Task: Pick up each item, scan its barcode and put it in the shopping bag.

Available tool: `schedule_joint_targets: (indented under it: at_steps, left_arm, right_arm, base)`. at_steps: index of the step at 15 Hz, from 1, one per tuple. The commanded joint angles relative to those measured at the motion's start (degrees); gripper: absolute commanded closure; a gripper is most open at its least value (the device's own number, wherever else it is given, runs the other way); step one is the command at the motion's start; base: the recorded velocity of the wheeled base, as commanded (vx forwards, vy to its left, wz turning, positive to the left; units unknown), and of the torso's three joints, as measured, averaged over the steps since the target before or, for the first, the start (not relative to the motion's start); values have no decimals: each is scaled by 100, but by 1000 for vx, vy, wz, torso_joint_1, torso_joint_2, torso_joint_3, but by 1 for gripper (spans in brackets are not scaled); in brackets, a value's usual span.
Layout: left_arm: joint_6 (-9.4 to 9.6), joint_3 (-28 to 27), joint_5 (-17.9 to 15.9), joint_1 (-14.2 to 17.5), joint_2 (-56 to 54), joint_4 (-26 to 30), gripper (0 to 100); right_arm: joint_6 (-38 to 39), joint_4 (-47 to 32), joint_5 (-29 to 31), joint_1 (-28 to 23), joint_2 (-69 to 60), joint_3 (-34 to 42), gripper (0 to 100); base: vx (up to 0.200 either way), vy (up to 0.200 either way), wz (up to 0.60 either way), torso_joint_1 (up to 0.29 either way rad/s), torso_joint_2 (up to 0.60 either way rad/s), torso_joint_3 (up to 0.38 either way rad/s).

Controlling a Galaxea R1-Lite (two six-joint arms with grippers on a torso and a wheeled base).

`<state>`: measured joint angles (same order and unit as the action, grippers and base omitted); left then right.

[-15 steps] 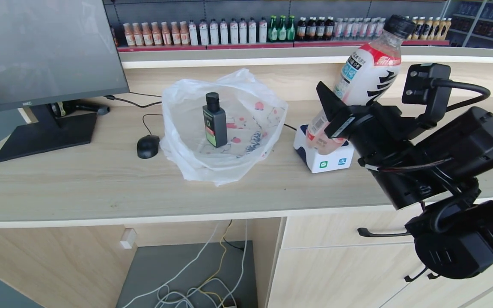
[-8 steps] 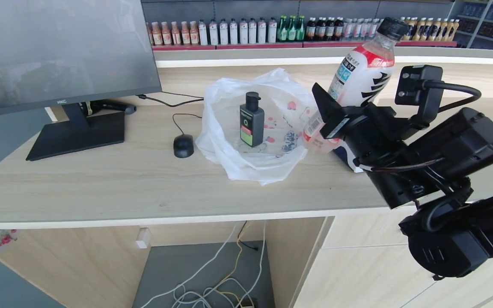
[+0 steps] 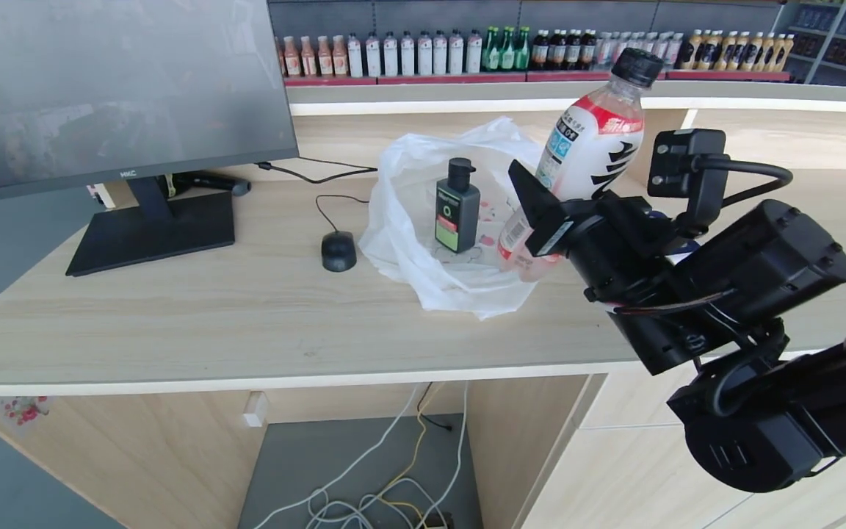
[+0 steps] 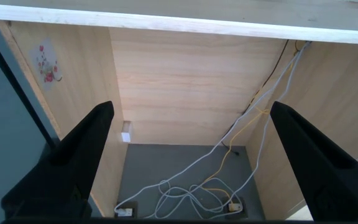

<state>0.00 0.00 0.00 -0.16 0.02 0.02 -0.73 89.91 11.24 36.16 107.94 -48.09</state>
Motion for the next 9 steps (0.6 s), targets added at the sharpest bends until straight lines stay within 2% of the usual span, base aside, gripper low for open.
schedule_joint_targets:
  at_steps: [1,5,9]
  left_arm:
    - [0,0,0,7,-2,-2,0]
    - [0,0,0,7,-2,-2,0]
    - [0,0,0,7,-2,-2,0]
  right_arm:
    - [12,9,-34,208,193,-104,100]
    - [29,-940,-561,225,500,-763,100]
    - [29,-1450,-597,216,957,-1563,100]
  base:
    - [0,0,0,0,0,0]
    - [0,0,0,0,0,0]
    - [0,0,0,0,0,0]
